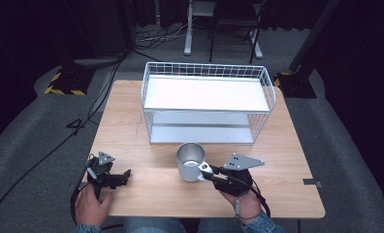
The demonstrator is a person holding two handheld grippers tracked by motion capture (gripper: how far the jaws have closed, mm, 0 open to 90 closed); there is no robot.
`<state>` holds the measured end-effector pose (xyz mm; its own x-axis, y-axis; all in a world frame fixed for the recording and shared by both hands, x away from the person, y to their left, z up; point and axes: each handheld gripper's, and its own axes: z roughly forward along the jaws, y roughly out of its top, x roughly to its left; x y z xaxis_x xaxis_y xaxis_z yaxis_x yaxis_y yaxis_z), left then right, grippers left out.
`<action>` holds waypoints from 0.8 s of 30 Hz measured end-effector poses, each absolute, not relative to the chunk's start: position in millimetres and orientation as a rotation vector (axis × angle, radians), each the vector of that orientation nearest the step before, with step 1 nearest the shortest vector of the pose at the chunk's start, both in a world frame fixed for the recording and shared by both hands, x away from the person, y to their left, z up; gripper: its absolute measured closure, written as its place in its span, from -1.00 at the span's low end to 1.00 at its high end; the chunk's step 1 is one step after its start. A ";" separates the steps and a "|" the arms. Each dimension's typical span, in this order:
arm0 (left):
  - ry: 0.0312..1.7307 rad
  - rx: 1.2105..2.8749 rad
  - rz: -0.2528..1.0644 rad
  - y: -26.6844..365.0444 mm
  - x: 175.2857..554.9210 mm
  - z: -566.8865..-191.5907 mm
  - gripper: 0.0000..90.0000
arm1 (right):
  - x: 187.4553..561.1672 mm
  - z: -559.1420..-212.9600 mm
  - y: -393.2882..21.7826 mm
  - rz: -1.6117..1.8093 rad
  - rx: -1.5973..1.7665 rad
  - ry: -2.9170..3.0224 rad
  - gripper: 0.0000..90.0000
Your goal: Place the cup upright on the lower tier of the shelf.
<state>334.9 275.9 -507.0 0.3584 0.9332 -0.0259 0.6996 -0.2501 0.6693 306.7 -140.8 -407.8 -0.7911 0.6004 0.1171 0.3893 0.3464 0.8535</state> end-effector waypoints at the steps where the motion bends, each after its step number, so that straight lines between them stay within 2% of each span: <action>1: 1.412 2.033 0.512 275.9 334.9 -507.0 -0.97 | 313.1 -406.2 -139.2 1.437 0.905 2.382 0.59; 24: 1.412 2.032 0.511 275.9 335.0 -506.9 -0.98 | 387.4 -407.4 -111.2 1.434 0.993 2.231 0.60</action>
<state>335.0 275.9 -506.9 0.3585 0.9331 -0.0267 0.6999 -0.2498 0.6692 387.4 -111.2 -407.4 -0.7121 0.6939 0.1065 0.3851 0.2592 0.8857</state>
